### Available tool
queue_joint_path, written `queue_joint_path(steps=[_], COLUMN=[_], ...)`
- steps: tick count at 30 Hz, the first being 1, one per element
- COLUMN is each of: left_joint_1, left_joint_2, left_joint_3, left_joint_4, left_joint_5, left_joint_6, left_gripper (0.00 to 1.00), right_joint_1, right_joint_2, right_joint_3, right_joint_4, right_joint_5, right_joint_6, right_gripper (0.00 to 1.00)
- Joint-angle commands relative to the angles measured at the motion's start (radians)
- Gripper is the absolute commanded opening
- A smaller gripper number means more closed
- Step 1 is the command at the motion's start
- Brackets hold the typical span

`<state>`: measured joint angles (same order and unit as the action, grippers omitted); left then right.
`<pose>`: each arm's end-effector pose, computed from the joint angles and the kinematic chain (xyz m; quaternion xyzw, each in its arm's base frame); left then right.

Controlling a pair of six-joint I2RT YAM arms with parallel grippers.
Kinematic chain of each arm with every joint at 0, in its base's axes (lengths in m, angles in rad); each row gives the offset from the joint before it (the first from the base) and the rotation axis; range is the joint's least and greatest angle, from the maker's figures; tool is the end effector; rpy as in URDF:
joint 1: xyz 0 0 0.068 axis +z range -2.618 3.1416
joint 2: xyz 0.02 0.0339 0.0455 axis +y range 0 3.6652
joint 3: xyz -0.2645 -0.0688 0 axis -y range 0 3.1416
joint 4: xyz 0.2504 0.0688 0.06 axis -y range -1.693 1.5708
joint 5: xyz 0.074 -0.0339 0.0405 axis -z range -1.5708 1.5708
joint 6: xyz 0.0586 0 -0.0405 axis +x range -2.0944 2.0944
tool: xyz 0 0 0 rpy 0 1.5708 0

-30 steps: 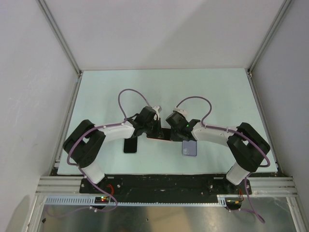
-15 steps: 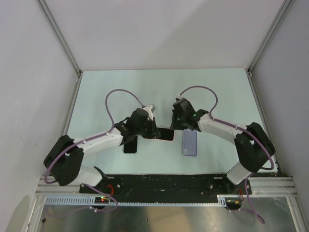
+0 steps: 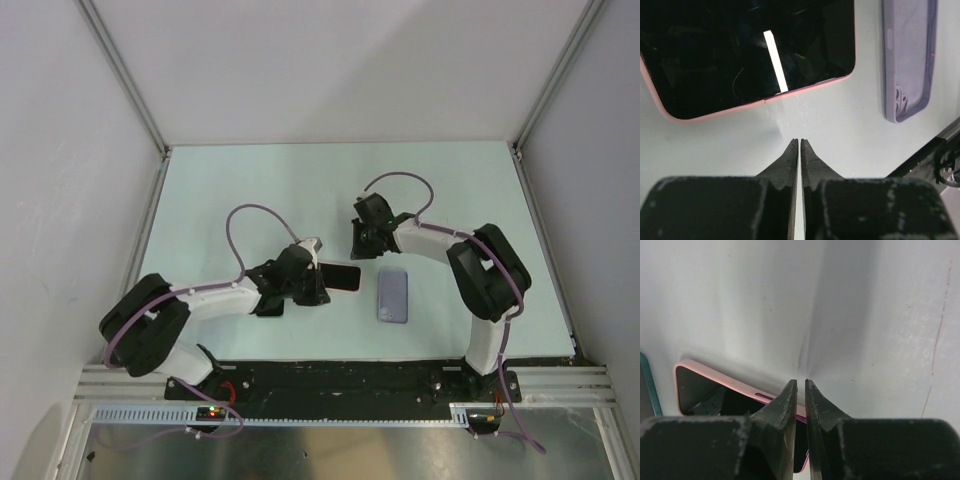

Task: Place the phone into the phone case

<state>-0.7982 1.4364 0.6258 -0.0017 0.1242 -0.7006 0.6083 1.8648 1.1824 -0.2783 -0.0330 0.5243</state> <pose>0.1983 -0.2138 0.1396 0.0682 0.9249 -0.2939 0.2312 0.3311 0.2329 0.1466 -0.0450 0.9527 0.1744 0.2450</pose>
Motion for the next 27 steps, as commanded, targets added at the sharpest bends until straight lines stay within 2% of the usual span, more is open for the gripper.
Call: queue_joint_path(steps=[1, 7, 14, 18, 22, 27], left_joint_1=[0.012, 0.061, 0.148, 0.182, 0.193, 0.194], left_joint_2=[0.043, 0.078, 0.125, 0.171, 0.214, 0.193], left_joint_3=[0.016, 0.013, 0.049, 0.101, 0.158, 0.175], left_joint_4=[0.072, 0.076, 0.075, 0.071, 0.063, 0.041], left_joint_5=[-0.043, -0.06, -0.047, -0.026, -0.003, 0.012], left_joint_6=[-0.017, 0.002, 0.042, 0.063, 0.08, 0.091], left_gripper=[0.07, 0.06, 0.06, 0.06, 0.06, 0.06], right_joint_1=[0.0, 0.038, 0.088, 0.164, 0.217, 0.192], right_joint_2=[0.027, -0.012, -0.173, -0.257, -0.297, -0.334], right_joint_3=[0.04, -0.041, -0.275, -0.388, -0.422, -0.424], right_joint_4=[-0.002, 0.01, 0.082, 0.122, 0.117, 0.09], right_joint_5=[-0.026, -0.033, -0.066, -0.068, -0.034, 0.021], right_joint_6=[-0.026, -0.011, 0.073, 0.142, 0.188, 0.197], right_gripper=[0.15, 0.14, 0.14, 0.13, 0.13, 0.14])
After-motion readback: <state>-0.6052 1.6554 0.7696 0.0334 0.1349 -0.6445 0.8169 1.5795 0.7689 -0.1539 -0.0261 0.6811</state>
